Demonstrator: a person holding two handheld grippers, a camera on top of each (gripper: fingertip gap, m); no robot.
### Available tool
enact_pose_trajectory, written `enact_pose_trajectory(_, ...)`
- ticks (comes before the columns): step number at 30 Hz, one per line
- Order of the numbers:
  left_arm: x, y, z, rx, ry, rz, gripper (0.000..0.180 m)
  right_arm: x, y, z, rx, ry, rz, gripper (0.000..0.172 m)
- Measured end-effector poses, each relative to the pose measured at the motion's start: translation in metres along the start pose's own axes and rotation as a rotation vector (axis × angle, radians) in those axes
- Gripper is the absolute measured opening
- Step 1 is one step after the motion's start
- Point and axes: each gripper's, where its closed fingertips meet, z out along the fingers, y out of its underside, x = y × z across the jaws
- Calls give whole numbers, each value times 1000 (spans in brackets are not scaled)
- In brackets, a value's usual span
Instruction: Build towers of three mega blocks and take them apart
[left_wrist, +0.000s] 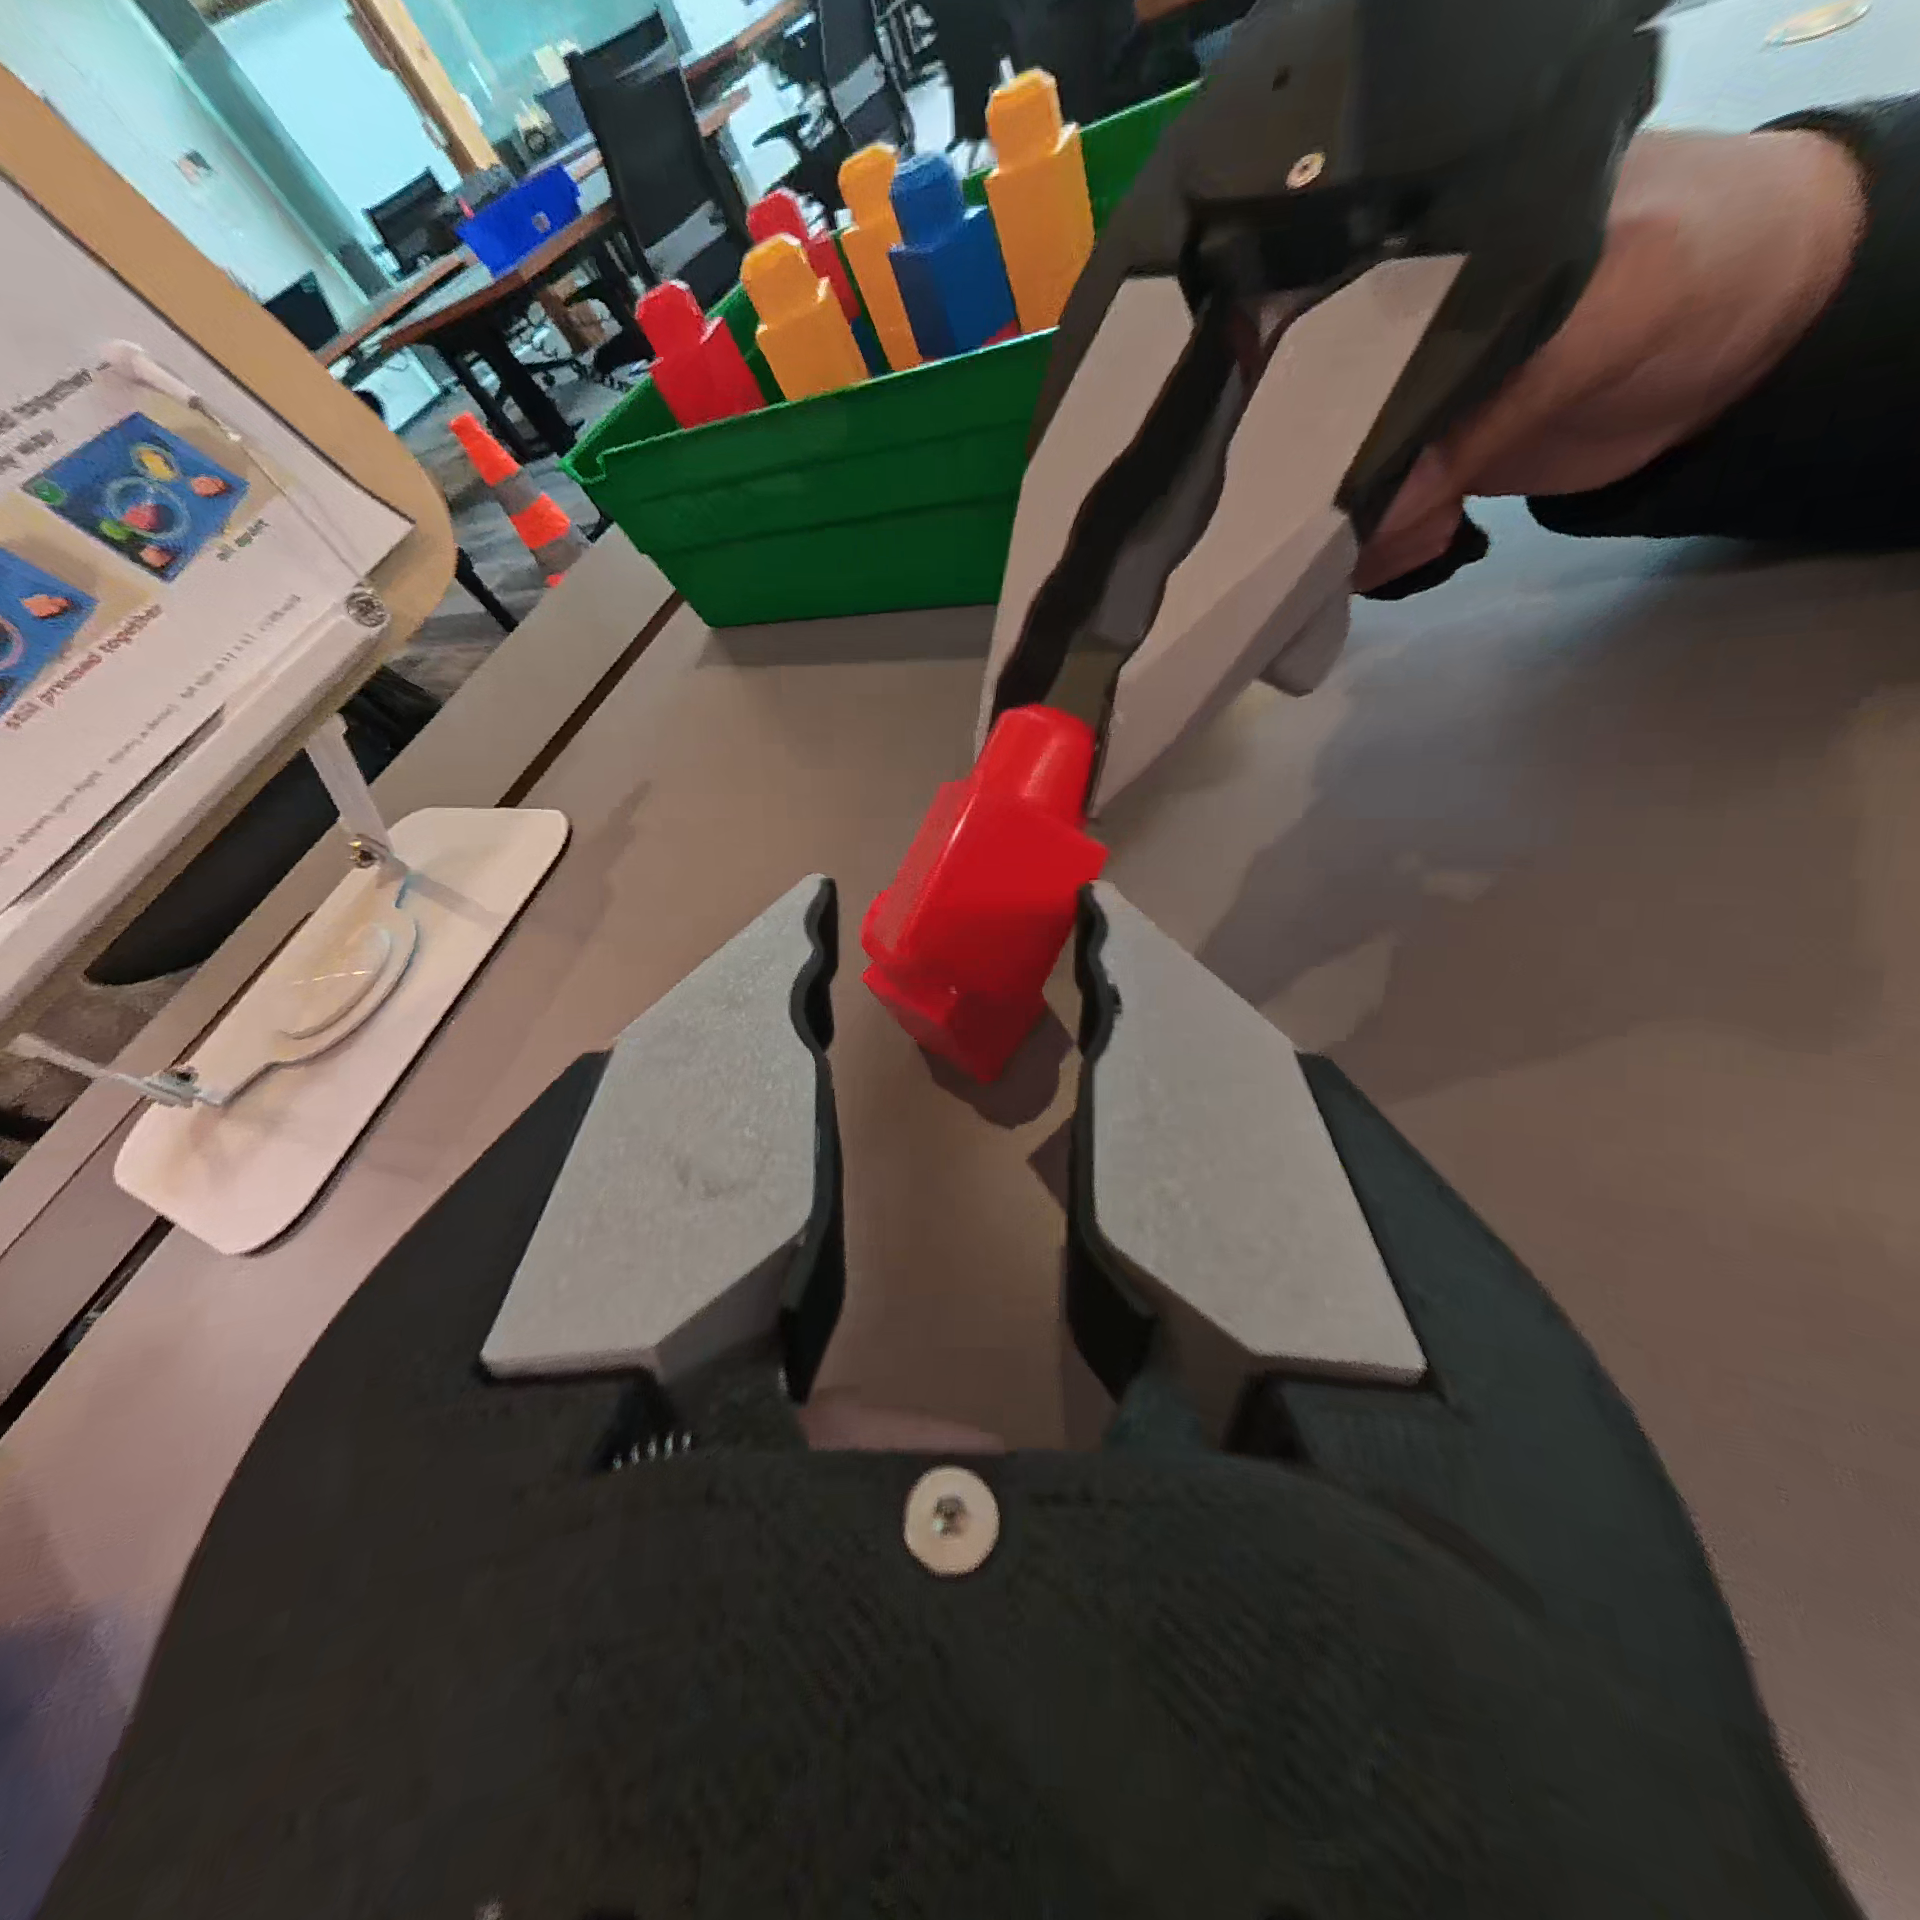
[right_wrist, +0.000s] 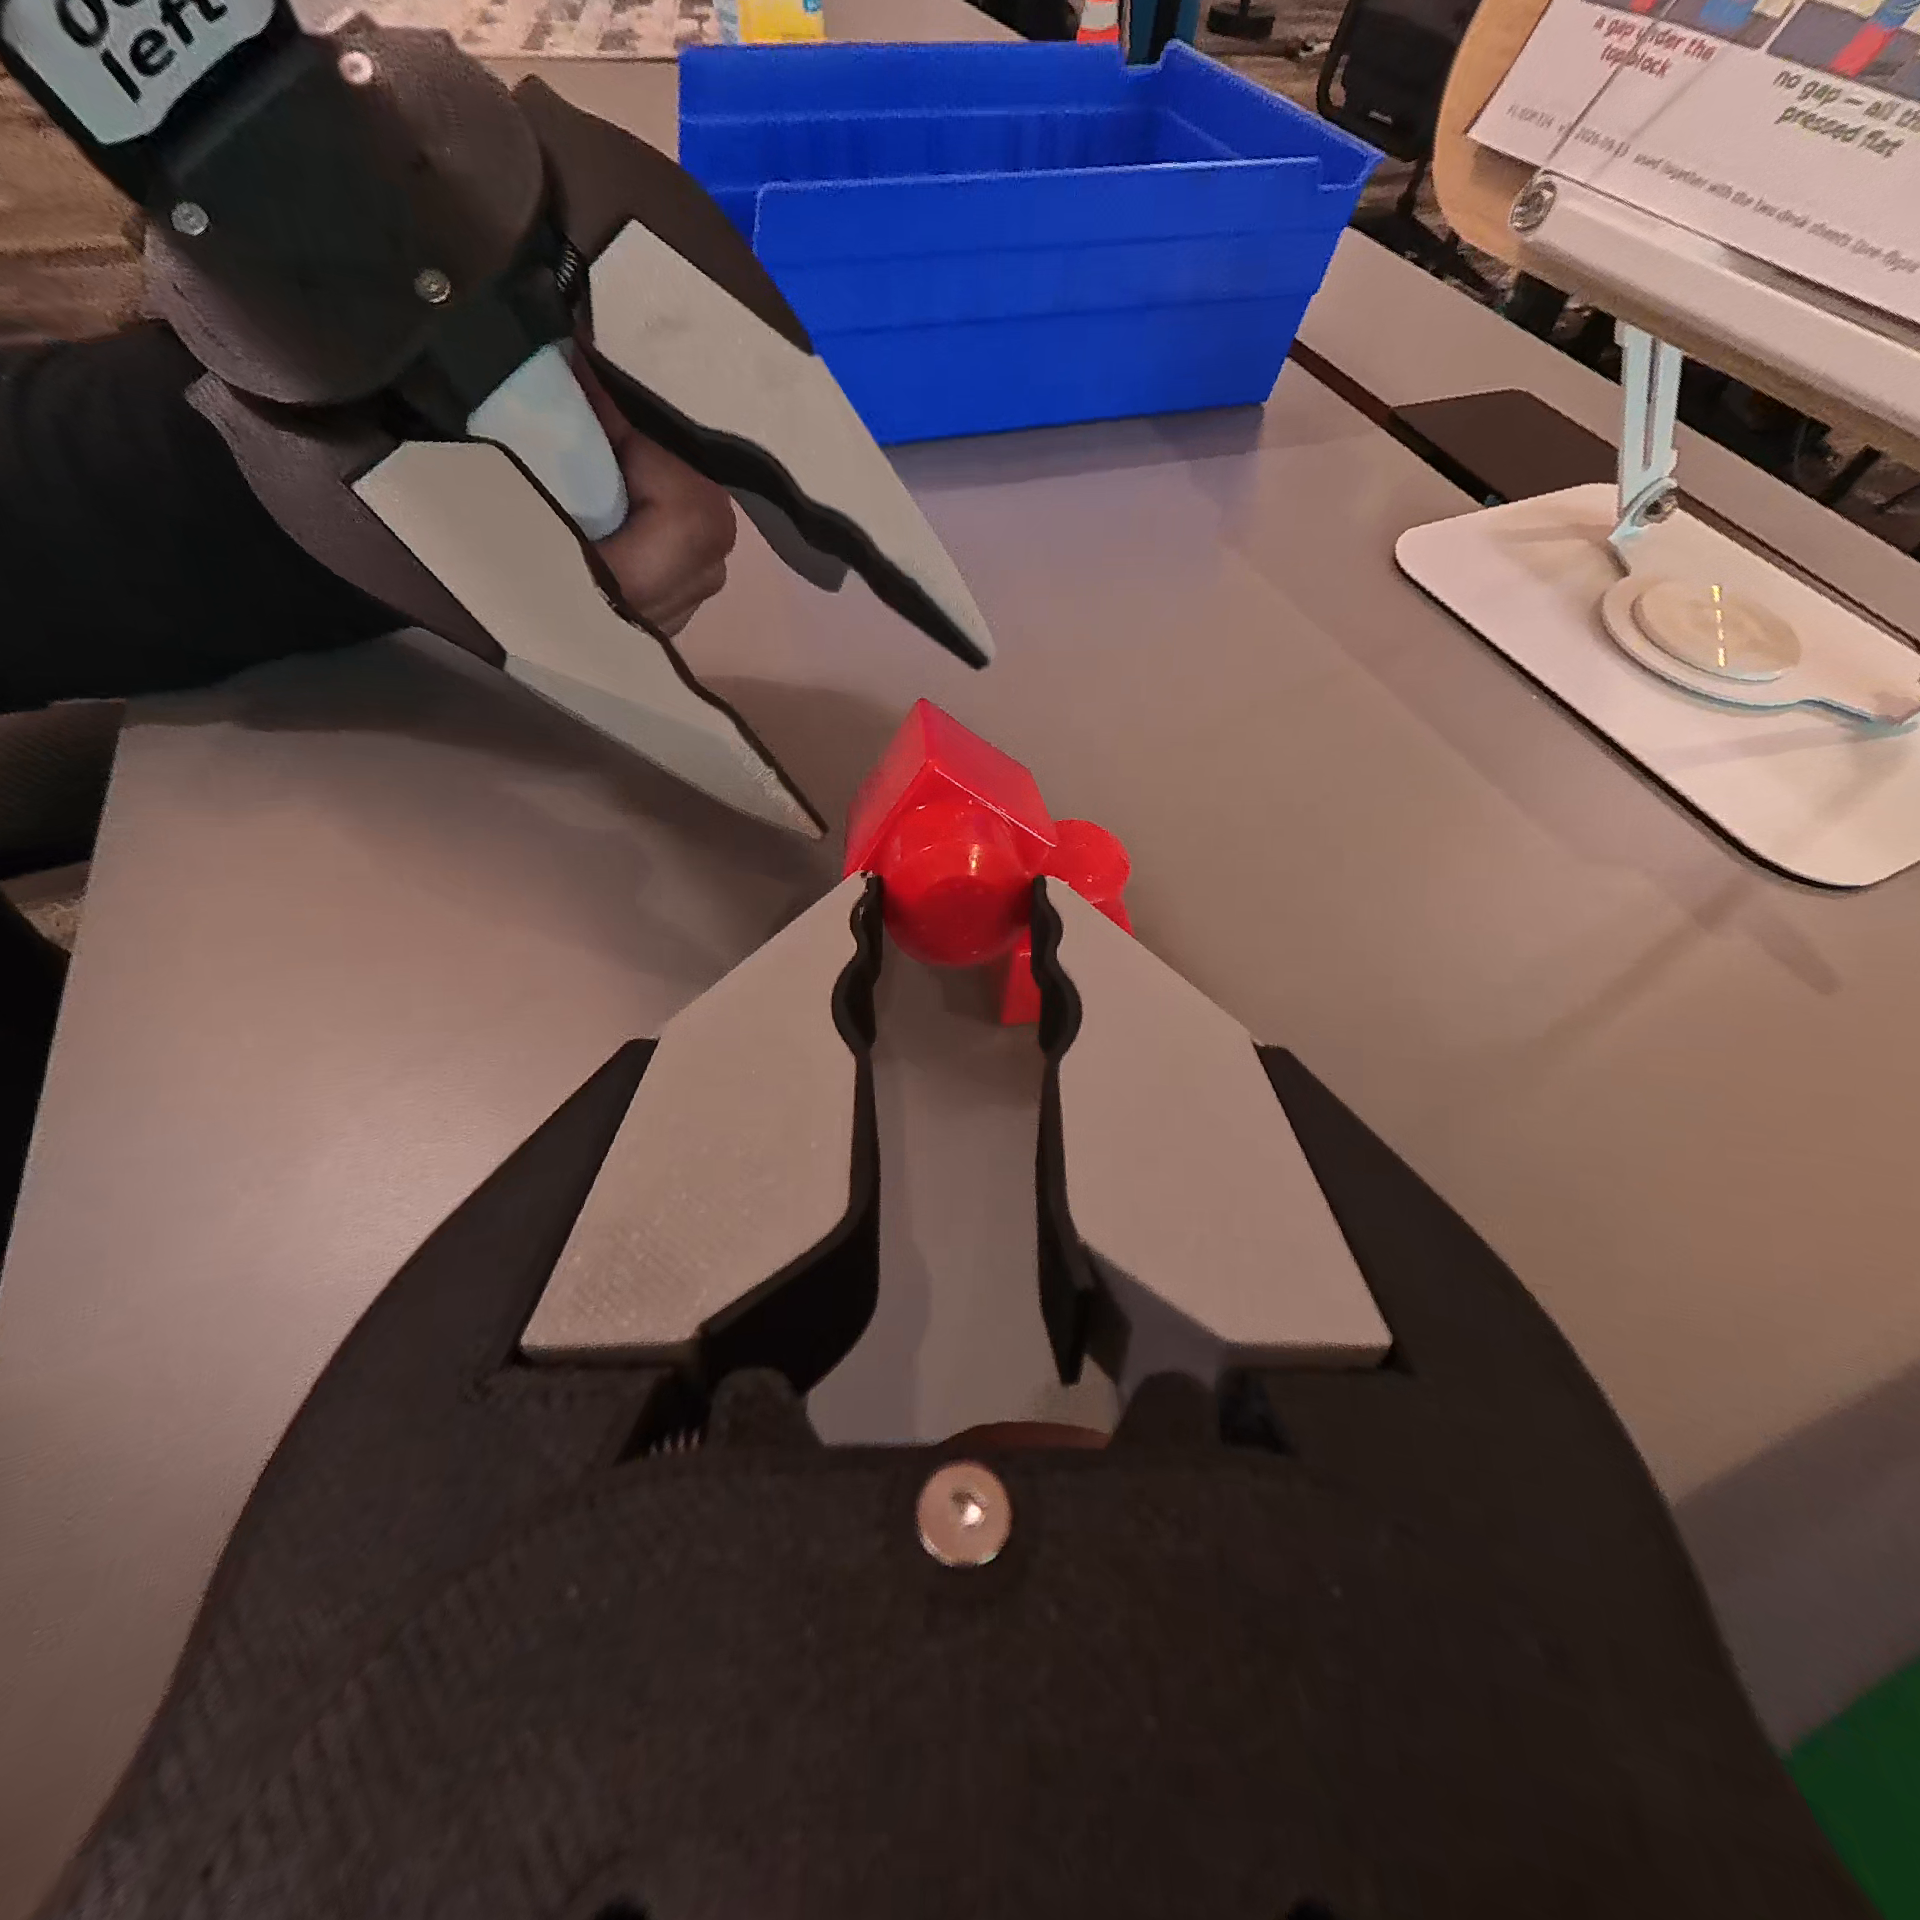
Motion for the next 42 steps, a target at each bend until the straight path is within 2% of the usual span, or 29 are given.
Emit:
enact_pose_trajectory(8, 17, 26, 17, -138, 15, 92, 42, -13, -5, 4, 34, -88, 58, 25)
enact_pose_trajectory(10, 20, 28, 21, -148, 16, 77, 34, -15, -7, 3, 46, -97, 70, 25)
enact_pose_trajectory(18, 30, 33, 27, -150, 105, -61, 34, -19, -7, 8, 64, -120, 101, 26)
enact_pose_trajectory(27, 32, 32, 26, -141, 124, -78, 34, -22, -10, 8, 92, -121, 70, 26)
enact_pose_trajectory(31, 40, 25, 24, -106, 185, -129, 34, -27, -9, 11, 83, -120, 12, 28)
enact_pose_trajectory(38, 52, -10, 6, 79, 368, -290, 34, -45, -36, -7, 231, -185, -86, 35)
enact_pose_trajectory(42, 63, -20, -4, 134, 479, -329, 34, -58, -36, -12, 243, -290, -63, 32)
